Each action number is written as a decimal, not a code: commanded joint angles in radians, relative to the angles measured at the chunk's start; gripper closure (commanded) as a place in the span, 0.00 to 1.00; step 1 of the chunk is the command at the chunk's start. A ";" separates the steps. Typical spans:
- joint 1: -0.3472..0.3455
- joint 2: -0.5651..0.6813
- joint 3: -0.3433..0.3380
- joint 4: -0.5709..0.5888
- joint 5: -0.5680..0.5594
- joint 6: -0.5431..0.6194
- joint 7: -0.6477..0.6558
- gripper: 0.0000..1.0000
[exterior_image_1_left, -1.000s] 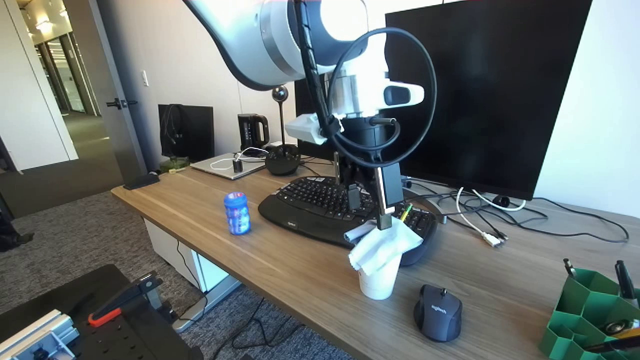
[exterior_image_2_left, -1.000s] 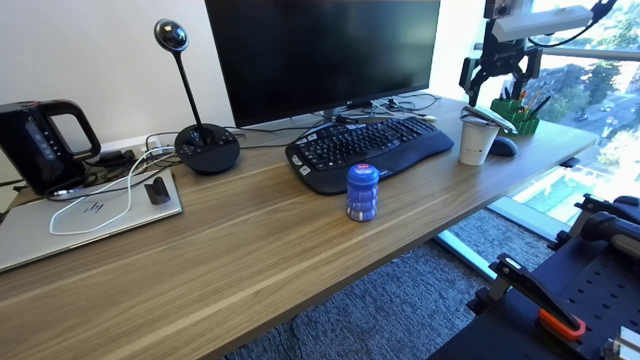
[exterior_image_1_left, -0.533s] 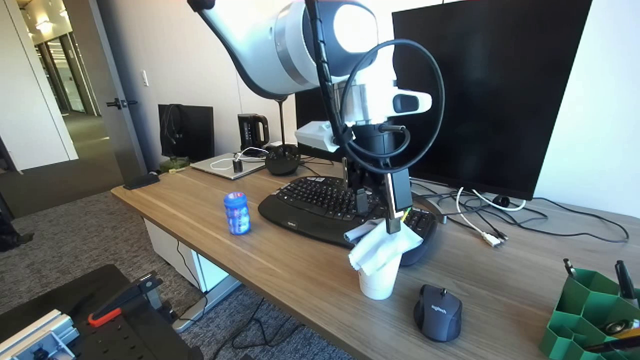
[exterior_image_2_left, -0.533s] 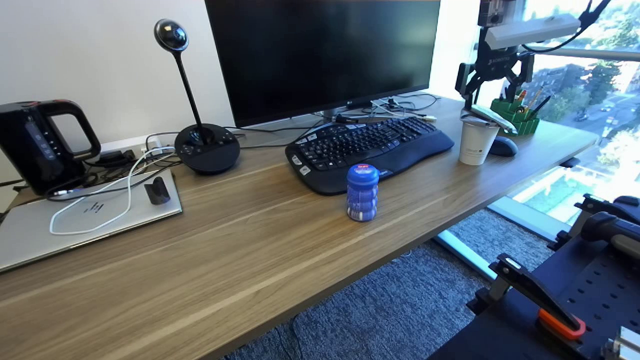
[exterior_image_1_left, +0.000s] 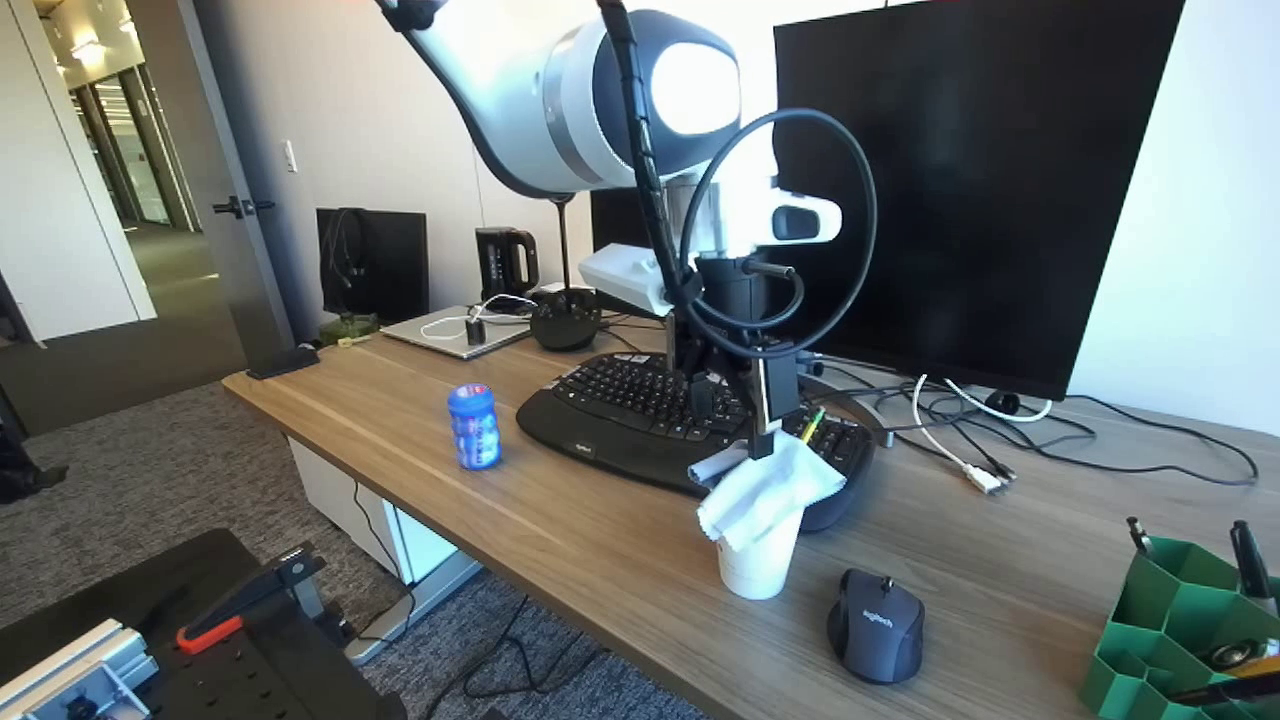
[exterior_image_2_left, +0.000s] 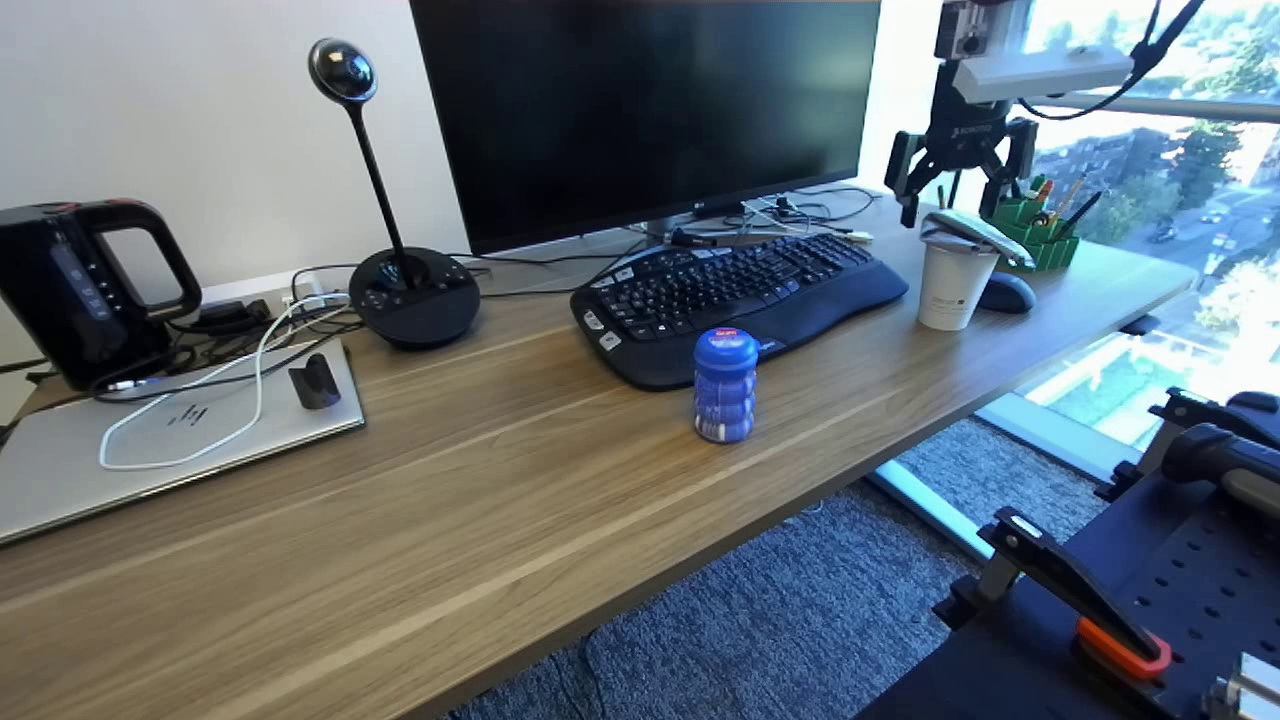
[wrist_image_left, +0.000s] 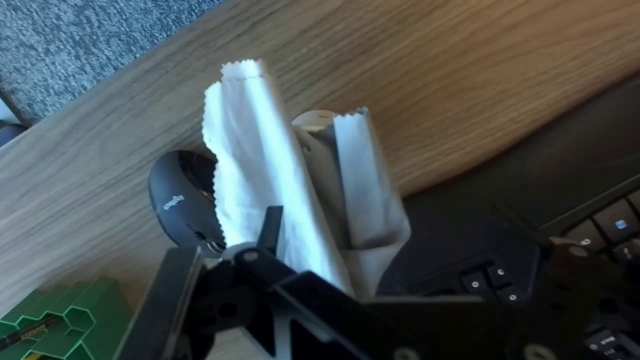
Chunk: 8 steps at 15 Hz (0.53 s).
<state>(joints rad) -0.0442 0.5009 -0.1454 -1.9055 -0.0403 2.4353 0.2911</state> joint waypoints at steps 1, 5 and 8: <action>-0.054 0.005 0.061 0.005 0.100 0.036 -0.113 0.00; -0.076 0.008 0.080 0.006 0.151 0.036 -0.180 0.00; -0.060 0.006 0.056 -0.001 0.115 0.050 -0.180 0.00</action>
<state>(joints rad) -0.0979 0.5046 -0.0900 -1.9066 0.0757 2.4640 0.1398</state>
